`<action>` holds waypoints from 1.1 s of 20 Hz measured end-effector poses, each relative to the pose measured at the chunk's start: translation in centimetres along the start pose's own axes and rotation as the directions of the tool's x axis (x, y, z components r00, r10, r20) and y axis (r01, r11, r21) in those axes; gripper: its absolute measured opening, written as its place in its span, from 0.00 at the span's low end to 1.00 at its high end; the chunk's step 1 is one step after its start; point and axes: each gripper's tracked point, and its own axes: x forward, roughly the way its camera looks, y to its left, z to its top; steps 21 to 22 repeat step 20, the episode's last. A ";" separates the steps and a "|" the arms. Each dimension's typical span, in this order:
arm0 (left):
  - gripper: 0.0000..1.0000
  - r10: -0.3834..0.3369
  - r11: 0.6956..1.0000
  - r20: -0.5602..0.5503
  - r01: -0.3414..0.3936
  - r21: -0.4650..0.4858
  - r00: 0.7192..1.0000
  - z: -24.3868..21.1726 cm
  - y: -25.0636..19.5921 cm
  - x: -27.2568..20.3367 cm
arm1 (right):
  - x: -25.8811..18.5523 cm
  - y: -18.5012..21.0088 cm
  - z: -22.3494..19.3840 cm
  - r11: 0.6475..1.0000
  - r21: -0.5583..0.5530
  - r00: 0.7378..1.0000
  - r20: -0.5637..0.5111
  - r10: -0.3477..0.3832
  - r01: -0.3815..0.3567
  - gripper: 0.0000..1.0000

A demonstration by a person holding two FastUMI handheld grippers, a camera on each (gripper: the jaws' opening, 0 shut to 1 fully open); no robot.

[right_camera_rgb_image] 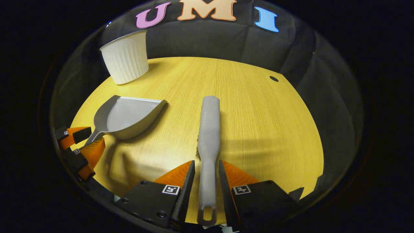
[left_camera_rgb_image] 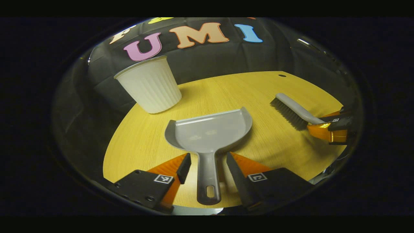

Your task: Pick up the small broom and dustpan from the desktop, sweep the trash into the dustpan with the broom, and then empty the trash into the garbage bin.

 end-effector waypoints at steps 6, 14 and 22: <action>0.95 0.058 0.998 0.138 -0.061 0.019 0.989 2.9 0.6 -2.5 | -3.4 -0.3 2.1 1.000 0.006 0.993 0.117 0.012 -0.013 0.93; 0.94 0.192 0.980 0.442 -0.151 -0.128 0.876 11.6 1.9 -14.1 | -19.0 -2.7 11.4 0.988 0.051 0.771 0.632 0.082 -0.147 0.93; 0.93 0.185 0.980 0.645 -0.087 -0.181 0.741 19.1 2.1 -22.2 | -27.8 -4.1 15.3 0.987 0.065 0.649 0.760 0.046 -0.146 0.93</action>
